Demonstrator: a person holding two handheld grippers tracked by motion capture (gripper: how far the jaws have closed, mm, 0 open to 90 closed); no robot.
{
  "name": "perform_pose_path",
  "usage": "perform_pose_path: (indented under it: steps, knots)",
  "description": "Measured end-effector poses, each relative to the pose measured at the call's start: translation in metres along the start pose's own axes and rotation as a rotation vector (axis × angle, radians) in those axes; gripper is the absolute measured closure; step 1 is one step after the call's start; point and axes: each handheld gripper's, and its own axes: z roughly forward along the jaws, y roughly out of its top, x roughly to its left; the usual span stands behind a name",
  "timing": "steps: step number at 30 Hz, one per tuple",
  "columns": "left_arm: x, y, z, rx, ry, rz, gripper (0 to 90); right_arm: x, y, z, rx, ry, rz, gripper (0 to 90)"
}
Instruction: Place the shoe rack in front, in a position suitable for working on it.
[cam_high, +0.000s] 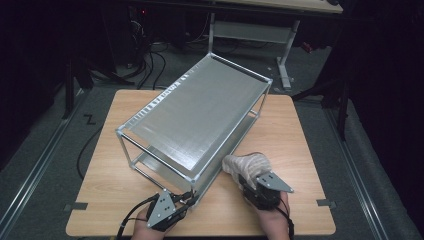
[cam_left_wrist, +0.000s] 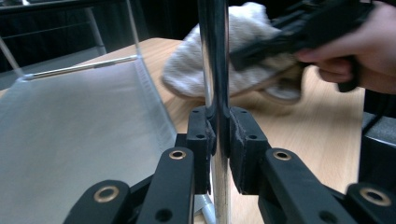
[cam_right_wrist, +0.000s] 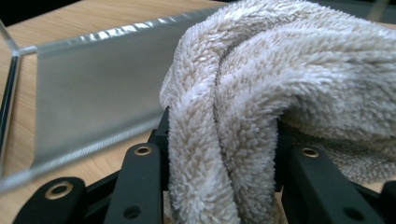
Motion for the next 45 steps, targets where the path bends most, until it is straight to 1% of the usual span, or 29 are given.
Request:
perform_pose_path:
  steps: [1, 3, 5, 7, 11, 13, 14, 15, 16, 17, 18, 19, 20, 22, 23, 25, 26, 27, 28, 29, 32, 35, 36, 37, 40, 41, 42, 43, 45]
  knots:
    - [-0.001, -0.002, -0.006, 0.001, 0.0, 0.0, 78.7, 0.002, 0.003, 0.006, 0.001, 0.012, -0.002, 60.8]
    - [-0.004, -0.004, -0.014, 0.001, 0.0, 0.005, 78.7, 0.01, 0.01, 0.023, 0.009, 0.035, -0.026, 61.1]
    - [-0.006, -0.006, -0.022, 0.002, 0.002, 0.008, 78.7, 0.017, 0.015, 0.039, 0.021, 0.053, -0.041, 61.5]
    - [-0.009, -0.007, -0.029, 0.002, 0.01, 0.007, 78.6, 0.024, 0.018, 0.054, 0.036, 0.074, -0.051, 62.0]
    - [-0.011, -0.01, -0.039, 0.005, 0.023, 0.007, 78.5, 0.041, 0.019, 0.081, 0.092, 0.111, -0.083, 63.0]
    - [-0.012, -0.011, -0.043, 0.005, 0.025, 0.004, 78.6, 0.051, 0.018, 0.091, 0.131, 0.133, -0.104, 63.3]
    - [-0.012, -0.012, -0.045, 0.006, 0.026, 0.001, 78.5, 0.055, 0.018, 0.096, 0.153, 0.146, -0.127, 63.3]
    - [-0.012, -0.012, -0.045, 0.005, 0.026, 0.001, 78.5, 0.059, 0.016, 0.101, 0.181, 0.159, -0.134, 63.5]
    - [-0.012, -0.012, -0.046, 0.007, 0.025, 0.003, 78.6, 0.063, 0.015, 0.104, 0.195, 0.16, -0.152, 63.8]
    - [-0.012, -0.012, -0.046, 0.009, 0.025, 0.007, 78.5, 0.065, 0.013, 0.107, 0.206, 0.158, -0.182, 64.2]
    - [-0.012, -0.012, -0.046, 0.01, 0.026, 0.01, 78.5, 0.068, 0.012, 0.11, 0.234, 0.159, -0.181, 64.6]
    - [-0.012, -0.012, -0.046, 0.01, 0.028, 0.017, 78.4, 0.068, 0.011, 0.111, 0.237, 0.158, -0.206, 64.9]
    - [-0.012, -0.011, -0.046, 0.013, 0.027, 0.028, 78.2, 0.068, 0.011, 0.111, 0.245, 0.164, -0.213, 65.1]
    - [-0.012, -0.011, -0.046, 0.015, 0.027, 0.036, 78.0, 0.067, 0.011, 0.109, 0.256, 0.16, -0.213, 65.5]
    - [-0.012, -0.011, -0.046, 0.015, 0.026, 0.037, 78.0, 0.067, 0.01, 0.109, 0.249, 0.164, -0.215, 65.7]
    - [-0.011, -0.011, -0.046, 0.015, 0.021, 0.047, 77.9, 0.068, 0.009, 0.107, 0.258, 0.165, -0.198, 65.8]
    - [-0.01, -0.011, -0.046, 0.015, 0.019, 0.05, 77.9, 0.067, 0.009, 0.107, 0.253, 0.161, -0.217, 65.9]
    - [-0.009, -0.01, -0.046, 0.015, 0.019, 0.052, 77.9, 0.066, 0.009, 0.107, 0.251, 0.162, -0.224, 65.9]
    - [-0.009, -0.01, -0.046, 0.017, 0.021, 0.051, 77.9, 0.066, 0.009, 0.106, 0.254, 0.158, -0.217, 65.9]
    - [-0.008, -0.01, -0.046, 0.018, 0.023, 0.049, 77.9, 0.065, 0.008, 0.105, 0.254, 0.155, -0.217, 66.0]
    - [-0.004, -0.011, -0.045, 0.018, 0.034, 0.042, 78.0, 0.064, 0.008, 0.103, 0.264, 0.148, -0.198, 66.1]
    - [0.001, -0.012, -0.047, 0.022, 0.056, 0.04, 78.0, 0.061, 0.007, 0.102, 0.259, 0.147, -0.205, 66.1]
    - [0.003, -0.012, -0.048, 0.019, 0.065, 0.035, 78.0, 0.062, 0.007, 0.102, 0.26, 0.146, -0.189, 66.1]
    - [0.005, -0.013, -0.049, 0.022, 0.07, 0.033, 78.1, 0.062, 0.007, 0.101, 0.26, 0.146, -0.193, 66.1]
    - [0.014, -0.015, -0.051, 0.015, 0.099, 0.001, 78.4, 0.063, 0.007, 0.099, 0.264, 0.136, -0.212, 66.2]
    - [0.016, -0.016, -0.052, 0.018, 0.107, 0.0, 78.5, 0.064, 0.007, 0.098, 0.266, 0.135, -0.211, 66.2]
    - [0.017, -0.016, -0.053, 0.015, 0.119, -0.014, 78.6, 0.064, 0.007, 0.098, 0.267, 0.138, -0.213, 66.2]
    - [0.019, -0.017, -0.054, 0.018, 0.127, -0.017, 78.7, 0.063, 0.006, 0.097, 0.271, 0.151, -0.211, 66.2]
    - [0.021, -0.017, -0.055, 0.016, 0.135, -0.025, 78.8, 0.063, 0.006, 0.096, 0.264, 0.142, -0.227, 66.2]
